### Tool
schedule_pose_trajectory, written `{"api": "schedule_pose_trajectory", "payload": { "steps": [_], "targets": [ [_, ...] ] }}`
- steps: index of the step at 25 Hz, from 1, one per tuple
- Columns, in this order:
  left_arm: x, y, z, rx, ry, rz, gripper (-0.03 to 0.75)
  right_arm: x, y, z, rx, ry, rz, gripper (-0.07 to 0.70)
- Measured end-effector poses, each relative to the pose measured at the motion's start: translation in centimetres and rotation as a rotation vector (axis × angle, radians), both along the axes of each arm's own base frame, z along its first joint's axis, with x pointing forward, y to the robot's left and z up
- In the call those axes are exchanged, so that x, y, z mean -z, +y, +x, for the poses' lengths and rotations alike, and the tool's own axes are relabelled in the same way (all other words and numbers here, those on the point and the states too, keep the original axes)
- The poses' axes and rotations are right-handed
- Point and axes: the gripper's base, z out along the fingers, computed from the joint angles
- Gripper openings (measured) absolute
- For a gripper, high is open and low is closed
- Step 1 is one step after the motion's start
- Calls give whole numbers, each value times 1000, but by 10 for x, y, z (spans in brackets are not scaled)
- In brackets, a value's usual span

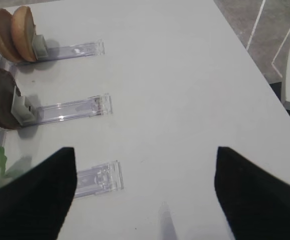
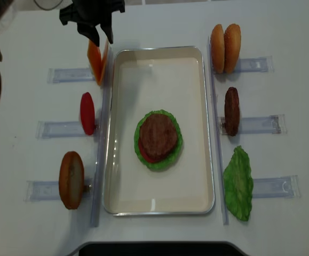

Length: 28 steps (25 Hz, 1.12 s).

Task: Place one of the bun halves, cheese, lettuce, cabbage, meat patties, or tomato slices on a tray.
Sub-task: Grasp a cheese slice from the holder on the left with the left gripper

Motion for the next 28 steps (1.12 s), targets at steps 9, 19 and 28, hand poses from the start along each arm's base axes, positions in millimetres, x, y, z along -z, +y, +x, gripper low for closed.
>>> {"api": "schedule_pose_trajectory", "payload": {
  "steps": [9, 19, 28],
  "targets": [
    [14, 3, 4, 7, 23, 58, 307, 0, 0, 0, 0, 0, 0, 539],
    [26, 3, 7, 14, 39, 88, 308, 0, 0, 0, 0, 0, 0, 539],
    [36, 0, 9, 20, 61, 75, 308, 0, 0, 0, 0, 0, 0, 539]
  ]
}}
